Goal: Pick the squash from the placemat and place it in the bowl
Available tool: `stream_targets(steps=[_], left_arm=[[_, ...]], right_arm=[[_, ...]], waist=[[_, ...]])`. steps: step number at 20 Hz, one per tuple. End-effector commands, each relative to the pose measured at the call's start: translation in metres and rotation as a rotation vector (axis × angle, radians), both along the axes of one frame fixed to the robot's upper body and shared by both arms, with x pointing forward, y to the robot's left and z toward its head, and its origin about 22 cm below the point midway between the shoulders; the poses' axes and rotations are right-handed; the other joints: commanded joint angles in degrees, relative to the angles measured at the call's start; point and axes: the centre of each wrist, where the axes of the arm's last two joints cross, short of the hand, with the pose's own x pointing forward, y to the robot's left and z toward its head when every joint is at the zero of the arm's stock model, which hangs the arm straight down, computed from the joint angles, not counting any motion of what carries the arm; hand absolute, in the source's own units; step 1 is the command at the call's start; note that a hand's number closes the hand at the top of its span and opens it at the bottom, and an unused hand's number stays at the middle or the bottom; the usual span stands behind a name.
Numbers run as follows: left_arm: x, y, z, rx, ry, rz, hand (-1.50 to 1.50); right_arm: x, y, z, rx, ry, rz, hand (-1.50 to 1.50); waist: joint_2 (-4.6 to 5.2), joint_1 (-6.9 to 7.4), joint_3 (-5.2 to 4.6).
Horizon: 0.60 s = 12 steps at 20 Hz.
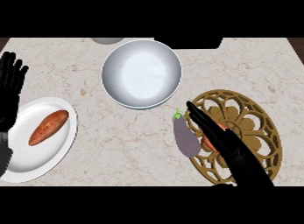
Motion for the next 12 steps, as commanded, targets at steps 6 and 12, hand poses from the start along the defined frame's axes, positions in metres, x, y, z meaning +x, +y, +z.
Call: stream_targets(steps=[6, 12], left_arm=[[0.003, 0.017, 0.016, 0.013, -0.025, 0.017, 0.0], [-0.002, 0.006, 0.014, 0.011, -0.027, 0.006, 0.0]], right_arm=[[-0.042, -0.056, 0.067, -0.336, -0.119, -0.176, -1.5], [-0.05, -0.079, 0.112, -0.713, -0.007, -0.208, -1.5]], waist=[[0.38, -0.33, -0.08], [0.31, 0.05, -0.19]])
